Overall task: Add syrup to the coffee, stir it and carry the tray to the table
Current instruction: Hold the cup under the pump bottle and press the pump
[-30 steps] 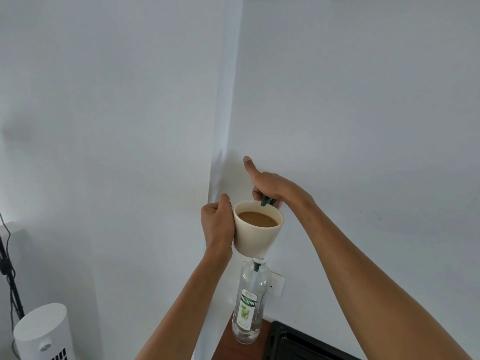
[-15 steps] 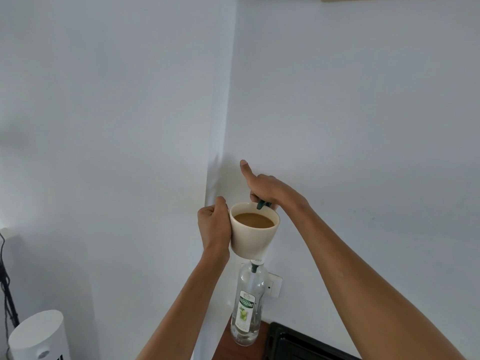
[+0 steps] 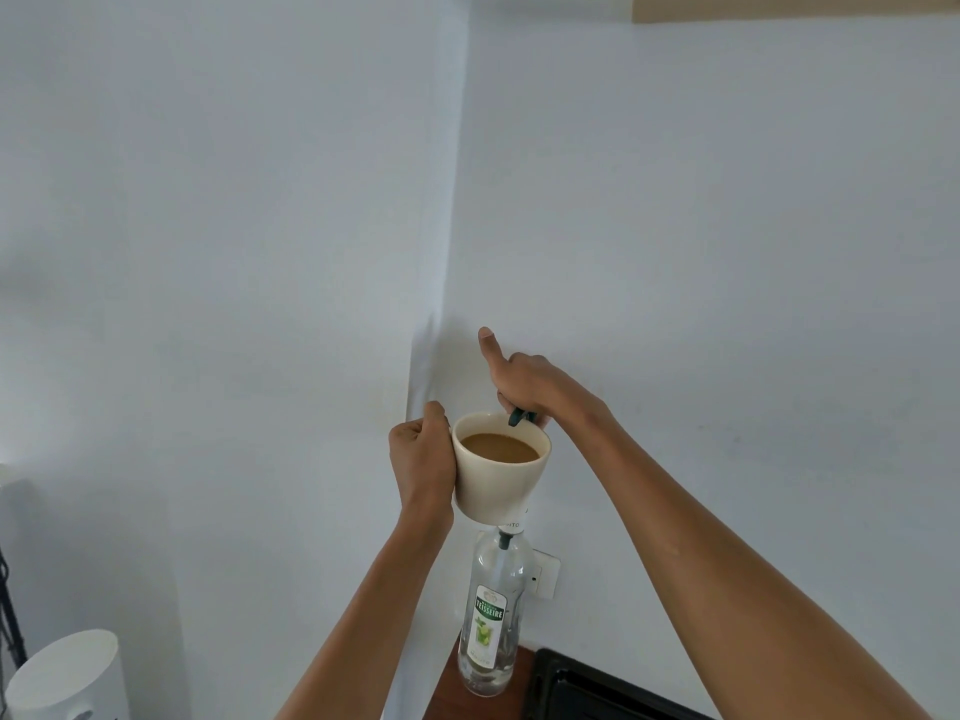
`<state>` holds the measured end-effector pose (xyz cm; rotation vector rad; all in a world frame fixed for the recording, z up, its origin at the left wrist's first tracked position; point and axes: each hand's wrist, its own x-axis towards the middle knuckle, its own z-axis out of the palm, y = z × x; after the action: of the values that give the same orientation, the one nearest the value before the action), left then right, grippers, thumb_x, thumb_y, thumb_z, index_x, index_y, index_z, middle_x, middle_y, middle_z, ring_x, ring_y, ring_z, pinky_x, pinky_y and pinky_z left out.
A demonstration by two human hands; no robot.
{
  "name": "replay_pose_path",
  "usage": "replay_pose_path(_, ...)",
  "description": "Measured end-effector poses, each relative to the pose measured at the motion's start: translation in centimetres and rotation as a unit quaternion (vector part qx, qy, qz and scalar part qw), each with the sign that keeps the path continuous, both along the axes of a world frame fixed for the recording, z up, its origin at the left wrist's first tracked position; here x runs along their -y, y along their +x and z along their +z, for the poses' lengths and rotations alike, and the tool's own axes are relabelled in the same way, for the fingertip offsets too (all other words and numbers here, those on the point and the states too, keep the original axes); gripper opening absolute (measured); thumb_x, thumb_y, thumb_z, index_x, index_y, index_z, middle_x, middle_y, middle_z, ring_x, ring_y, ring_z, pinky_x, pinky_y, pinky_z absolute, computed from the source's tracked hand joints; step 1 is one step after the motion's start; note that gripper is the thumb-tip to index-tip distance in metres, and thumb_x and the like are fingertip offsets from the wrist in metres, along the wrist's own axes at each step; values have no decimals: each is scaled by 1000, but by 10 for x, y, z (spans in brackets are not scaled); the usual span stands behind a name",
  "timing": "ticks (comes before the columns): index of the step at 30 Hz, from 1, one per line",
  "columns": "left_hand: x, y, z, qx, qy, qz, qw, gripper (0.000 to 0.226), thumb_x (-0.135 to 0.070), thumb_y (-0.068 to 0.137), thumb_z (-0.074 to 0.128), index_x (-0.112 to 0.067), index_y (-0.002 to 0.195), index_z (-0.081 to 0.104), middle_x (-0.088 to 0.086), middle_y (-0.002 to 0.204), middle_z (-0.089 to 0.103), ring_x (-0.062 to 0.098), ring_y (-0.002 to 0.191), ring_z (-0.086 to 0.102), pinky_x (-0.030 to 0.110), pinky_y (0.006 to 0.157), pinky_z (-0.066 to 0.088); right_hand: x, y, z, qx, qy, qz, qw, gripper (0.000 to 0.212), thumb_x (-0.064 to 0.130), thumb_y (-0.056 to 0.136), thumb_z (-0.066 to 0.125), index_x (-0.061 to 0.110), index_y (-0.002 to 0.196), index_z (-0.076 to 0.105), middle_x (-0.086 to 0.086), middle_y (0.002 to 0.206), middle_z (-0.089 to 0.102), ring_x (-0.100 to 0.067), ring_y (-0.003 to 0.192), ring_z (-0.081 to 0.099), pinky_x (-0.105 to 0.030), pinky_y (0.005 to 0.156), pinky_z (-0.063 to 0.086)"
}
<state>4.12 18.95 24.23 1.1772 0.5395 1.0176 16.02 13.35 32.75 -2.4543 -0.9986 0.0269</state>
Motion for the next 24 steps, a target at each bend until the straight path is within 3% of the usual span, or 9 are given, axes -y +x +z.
replay_pose_path(9, 0, 0, 0, -5, -8, -5, 1000, 43, -16, 85, 46, -21, 49, 23, -3, 47, 21, 14, 44, 21, 25, 42, 20, 3, -6, -1, 5, 1, 7, 1000, 87, 71, 99, 3, 9, 58, 48, -8, 66, 54, -23, 59, 56, -44, 87, 57)
replay_pose_path(18, 2, -2, 2, 3, -11, -6, 1000, 47, -14, 86, 46, -22, 46, 24, -5, 45, 21, 11, 42, 21, 22, 39, 21, 2, -2, -3, 0, 2, 16, 1000, 92, 80, 92, 4, 10, 54, 50, -7, 60, 59, -23, 53, 60, -33, 62, 52)
replay_pose_path(24, 2, -2, 1, -9, 3, -5, 1000, 40, -17, 87, 46, -19, 52, 26, 1, 51, 24, 15, 47, 25, 26, 43, 23, 2, 4, 1, -58, -14, 22, 998, 102, 85, 87, -2, 11, 55, 59, -6, 59, 64, -26, 59, 65, -31, 60, 51)
